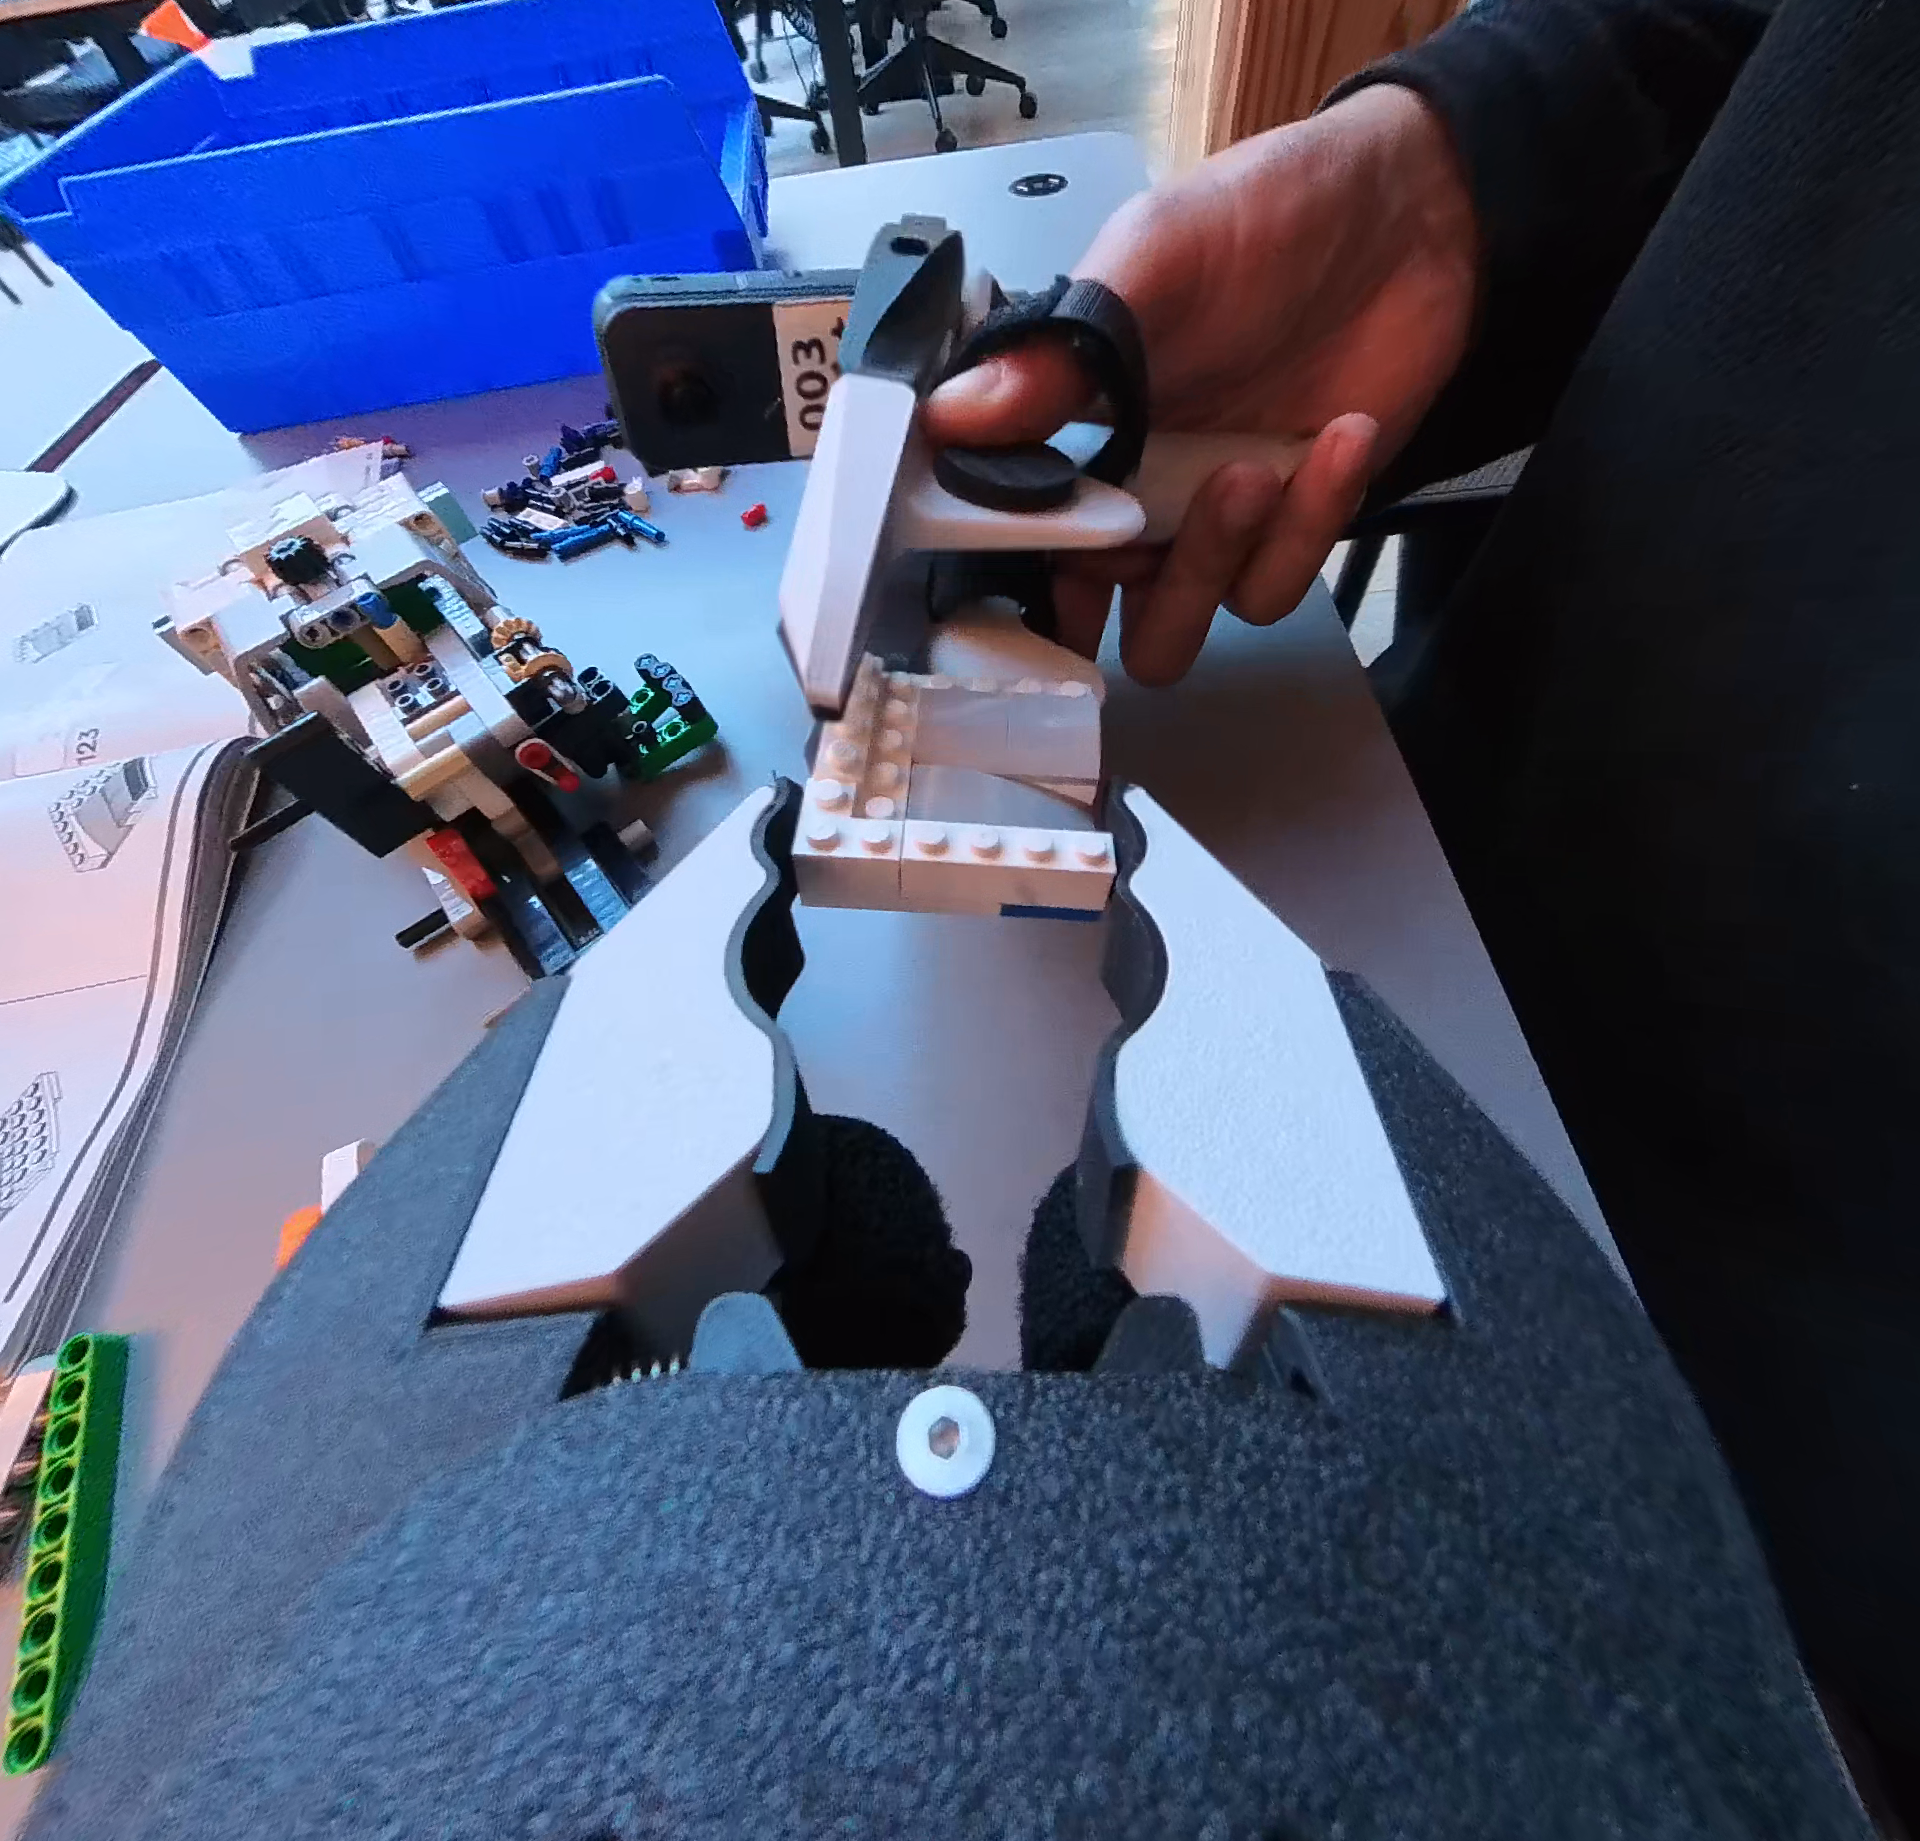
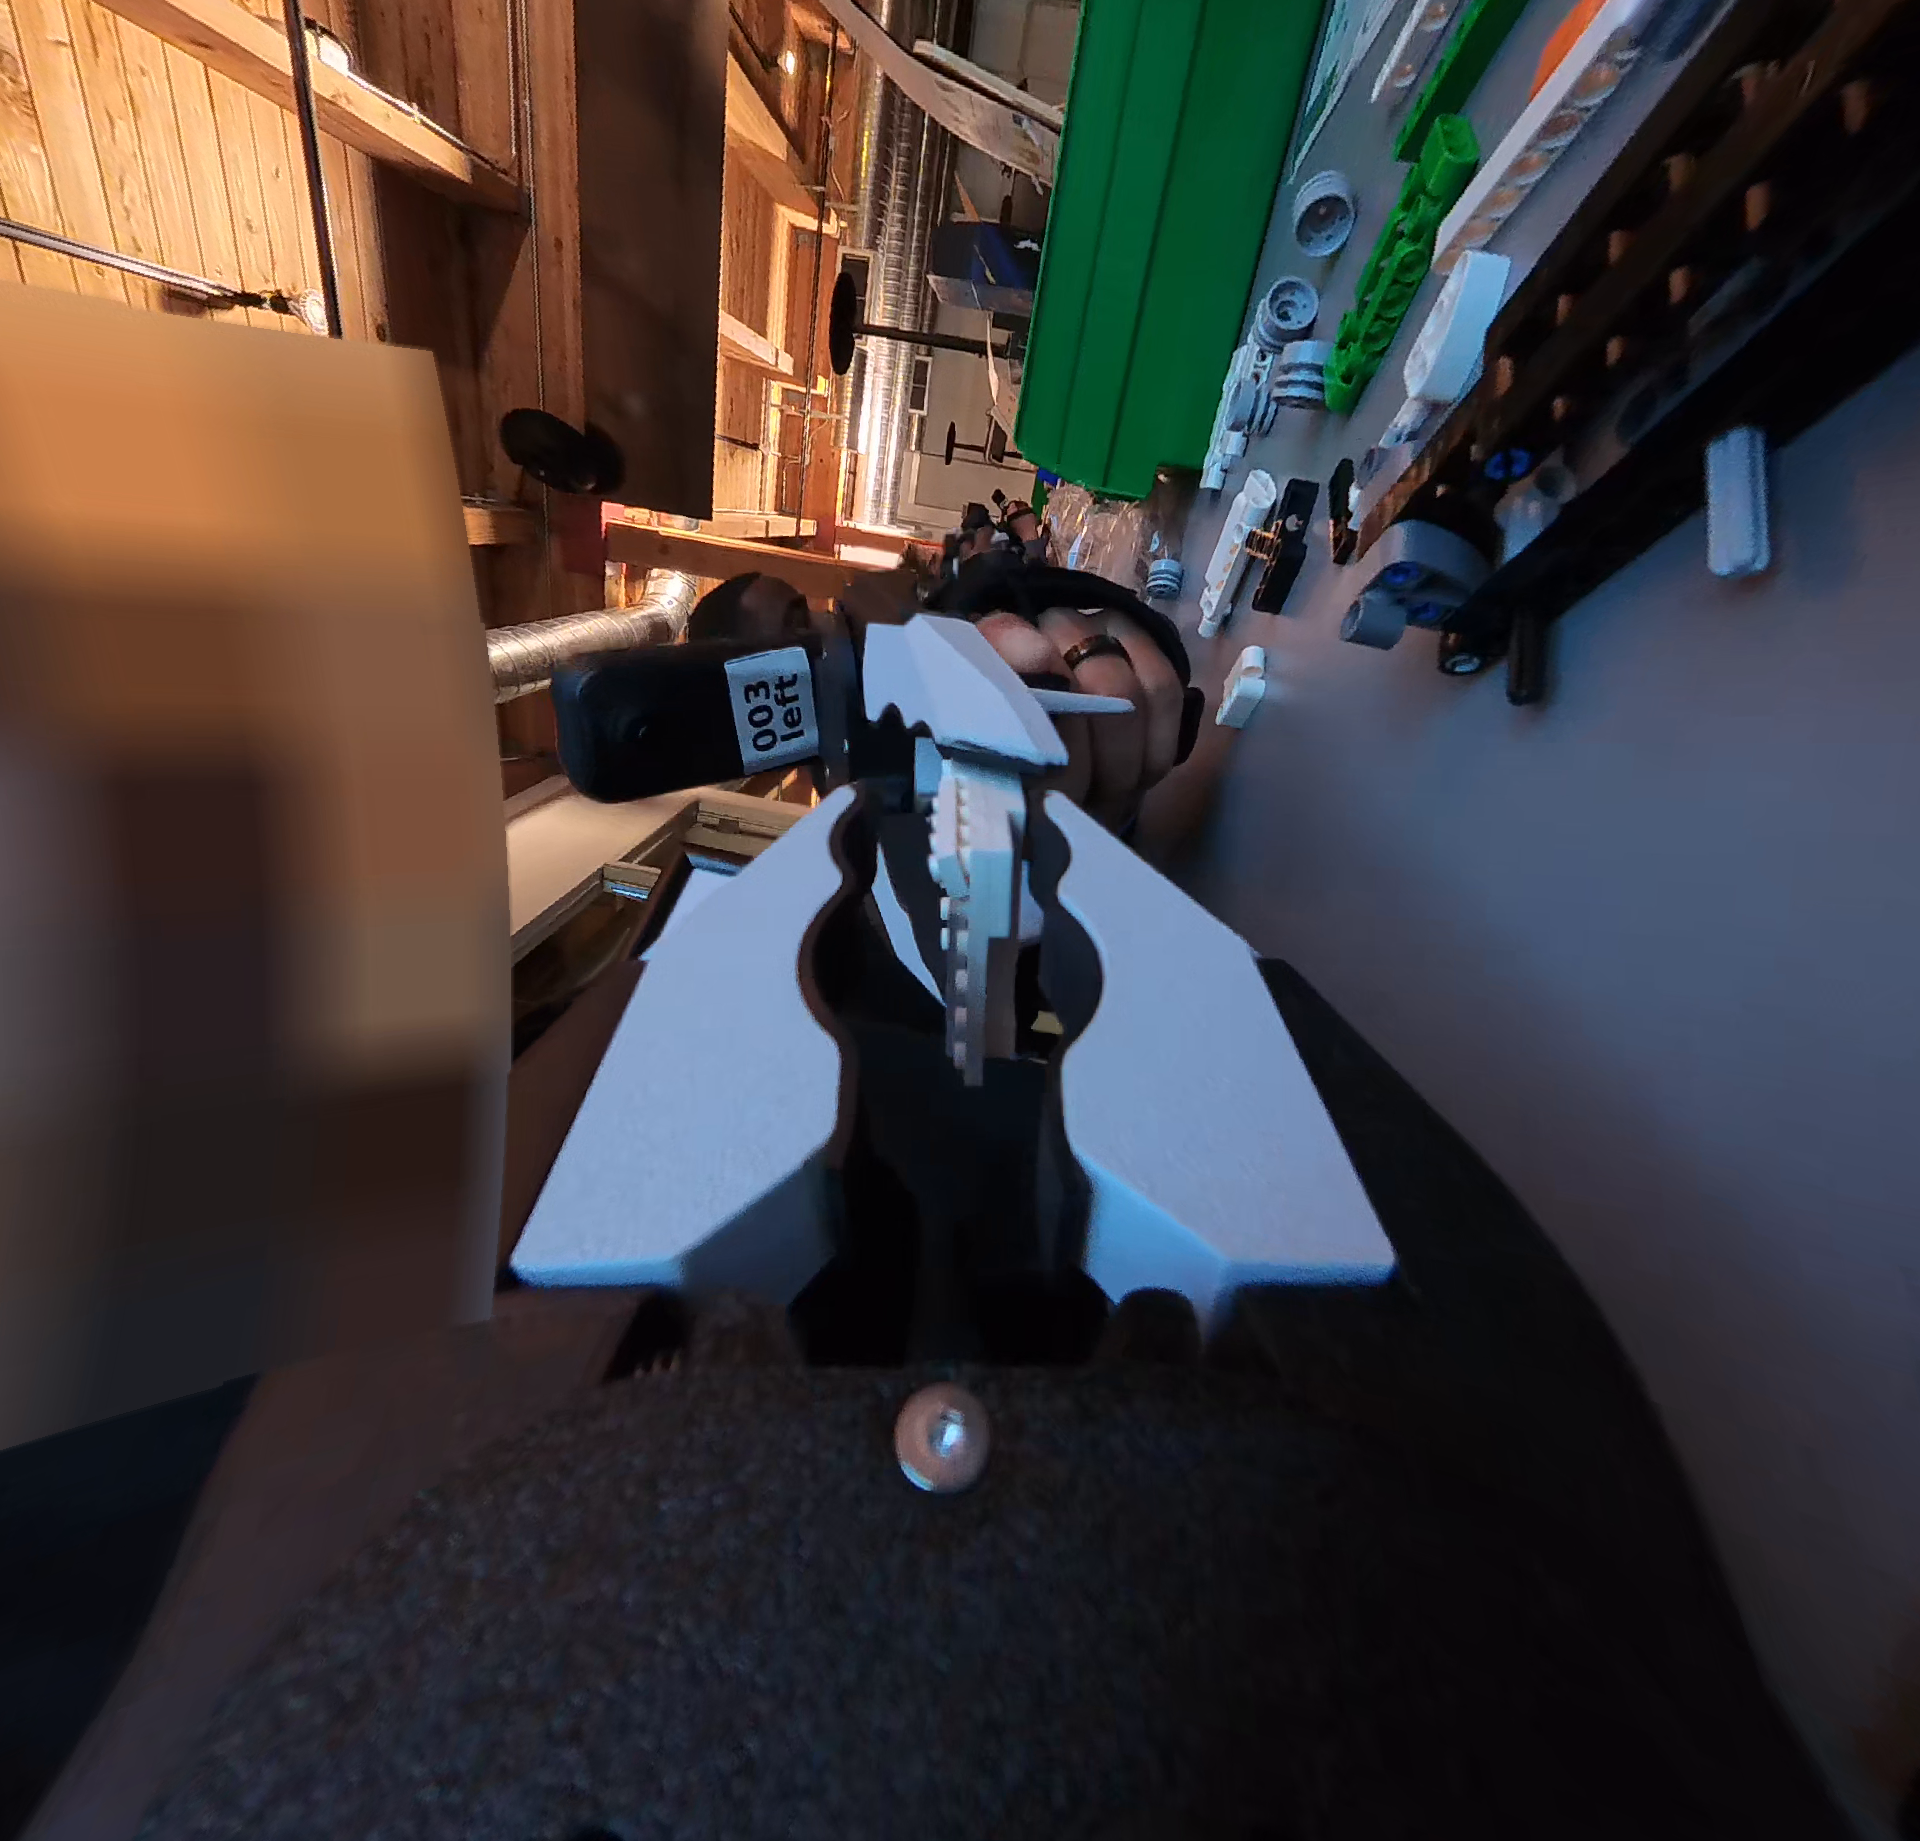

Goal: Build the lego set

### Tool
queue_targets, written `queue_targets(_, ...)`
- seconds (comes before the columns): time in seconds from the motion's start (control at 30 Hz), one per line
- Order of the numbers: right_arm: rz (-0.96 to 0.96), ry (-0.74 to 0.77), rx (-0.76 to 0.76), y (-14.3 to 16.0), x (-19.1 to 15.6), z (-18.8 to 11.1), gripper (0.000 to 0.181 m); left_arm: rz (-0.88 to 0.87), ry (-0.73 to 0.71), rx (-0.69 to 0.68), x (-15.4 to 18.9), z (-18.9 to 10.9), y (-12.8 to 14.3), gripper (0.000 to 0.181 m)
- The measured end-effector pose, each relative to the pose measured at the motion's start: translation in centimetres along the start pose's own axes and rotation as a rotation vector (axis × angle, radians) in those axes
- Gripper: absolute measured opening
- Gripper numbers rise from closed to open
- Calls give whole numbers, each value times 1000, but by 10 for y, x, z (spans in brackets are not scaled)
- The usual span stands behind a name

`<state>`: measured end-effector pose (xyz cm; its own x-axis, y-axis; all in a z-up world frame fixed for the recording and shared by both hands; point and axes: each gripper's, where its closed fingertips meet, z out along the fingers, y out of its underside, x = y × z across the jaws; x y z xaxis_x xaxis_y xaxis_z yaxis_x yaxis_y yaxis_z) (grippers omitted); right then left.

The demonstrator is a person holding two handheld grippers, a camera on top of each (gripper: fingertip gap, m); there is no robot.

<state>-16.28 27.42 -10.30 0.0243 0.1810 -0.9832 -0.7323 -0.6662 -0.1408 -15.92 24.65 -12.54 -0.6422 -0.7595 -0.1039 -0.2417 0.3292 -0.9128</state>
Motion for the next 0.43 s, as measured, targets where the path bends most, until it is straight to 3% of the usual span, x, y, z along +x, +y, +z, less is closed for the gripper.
queue_targets(0.13, 5, 15, -14, 3, 4, 1, 16, 0, 3, 0, 2, 1, 0, 56)
queue_targets(0.43, 28, -9, -17, 4, 3, 1, 16, -11, 10, 21, 2, 1, -3, 56)
